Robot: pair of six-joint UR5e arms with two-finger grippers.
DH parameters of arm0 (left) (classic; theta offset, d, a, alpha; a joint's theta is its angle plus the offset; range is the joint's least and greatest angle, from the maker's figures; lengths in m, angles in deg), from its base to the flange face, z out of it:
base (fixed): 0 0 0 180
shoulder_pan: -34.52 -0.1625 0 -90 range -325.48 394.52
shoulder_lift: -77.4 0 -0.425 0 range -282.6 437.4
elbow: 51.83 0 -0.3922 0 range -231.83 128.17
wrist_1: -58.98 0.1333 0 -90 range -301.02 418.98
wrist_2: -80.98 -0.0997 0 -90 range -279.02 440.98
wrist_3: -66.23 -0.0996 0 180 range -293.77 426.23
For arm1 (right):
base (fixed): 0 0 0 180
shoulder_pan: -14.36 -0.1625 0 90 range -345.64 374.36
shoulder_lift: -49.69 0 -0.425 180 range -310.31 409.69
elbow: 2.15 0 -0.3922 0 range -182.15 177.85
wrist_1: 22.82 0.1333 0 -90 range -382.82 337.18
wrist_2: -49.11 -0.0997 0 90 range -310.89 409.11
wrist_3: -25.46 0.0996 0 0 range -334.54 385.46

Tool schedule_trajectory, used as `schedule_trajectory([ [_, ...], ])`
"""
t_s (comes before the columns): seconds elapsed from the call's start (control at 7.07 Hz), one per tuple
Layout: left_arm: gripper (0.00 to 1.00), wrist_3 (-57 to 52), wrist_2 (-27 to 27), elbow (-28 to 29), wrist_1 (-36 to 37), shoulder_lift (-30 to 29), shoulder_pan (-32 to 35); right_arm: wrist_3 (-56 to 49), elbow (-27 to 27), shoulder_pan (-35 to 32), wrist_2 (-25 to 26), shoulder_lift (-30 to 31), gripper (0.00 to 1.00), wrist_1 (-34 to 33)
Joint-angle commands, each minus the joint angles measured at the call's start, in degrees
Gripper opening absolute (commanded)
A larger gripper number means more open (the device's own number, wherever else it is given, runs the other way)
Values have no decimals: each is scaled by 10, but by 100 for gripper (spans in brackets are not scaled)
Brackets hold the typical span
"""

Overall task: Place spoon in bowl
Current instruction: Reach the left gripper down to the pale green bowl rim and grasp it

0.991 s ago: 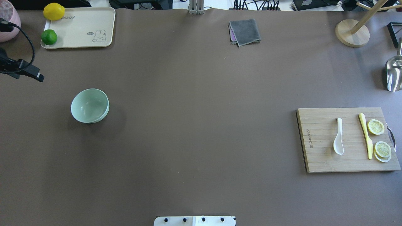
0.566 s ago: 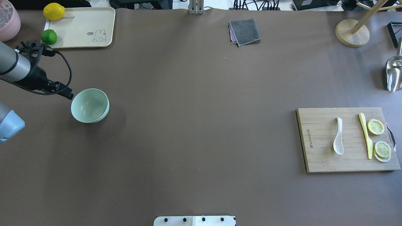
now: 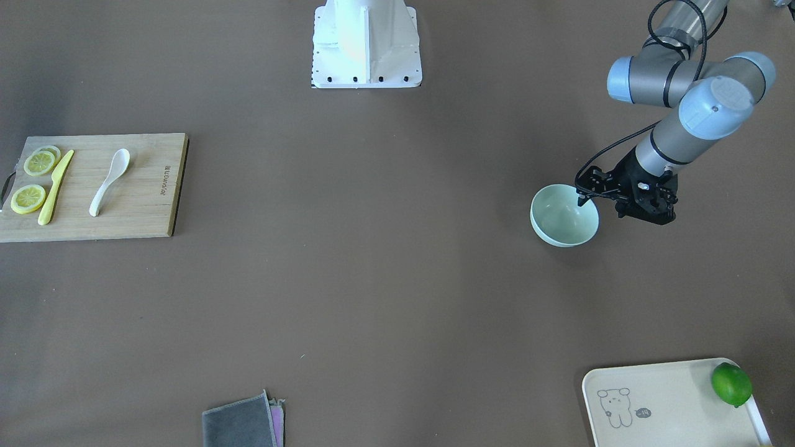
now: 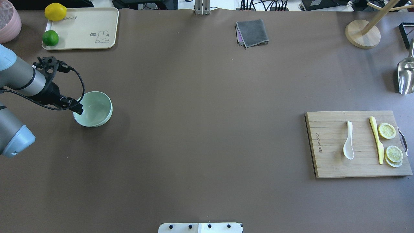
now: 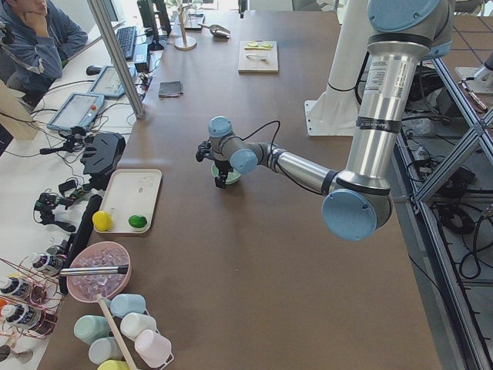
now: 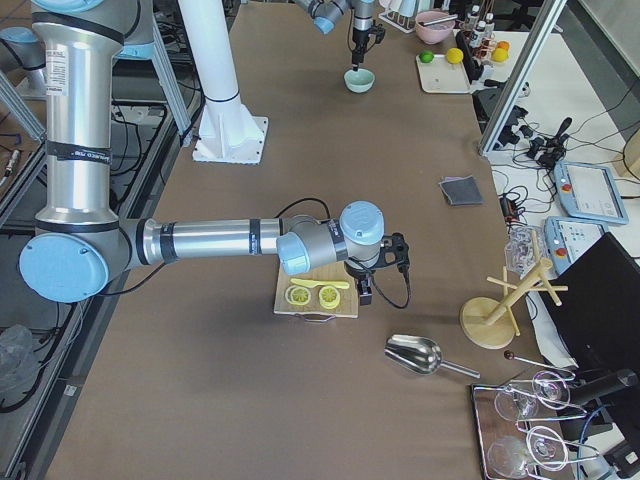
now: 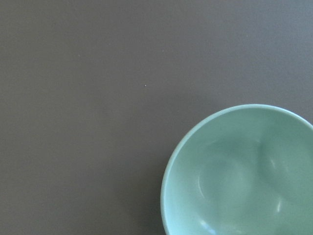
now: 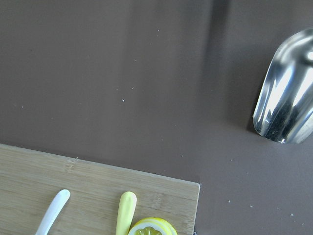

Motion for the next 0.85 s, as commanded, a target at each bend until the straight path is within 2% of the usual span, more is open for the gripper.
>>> schedule_trajectory([
  [0.0,78,11,2,16,-21,-1,-1,-1,0,1,-1,5,100,1],
  [0.14,75,15,2,17,-21,-1,-1,0,0,1,-1,5,100,1],
  [0.28,67,35,3,16,-22,0,-4,-1,0,1,-1,7,100,1],
  [0.42,23,38,3,16,-22,-1,-4,0,0,3,-2,7,100,1],
  [0.57,0,52,4,14,-22,-1,-5,0,0,3,-2,7,100,1],
  [0.71,0,58,5,14,-22,-2,-5,-1,0,3,-2,7,100,2],
])
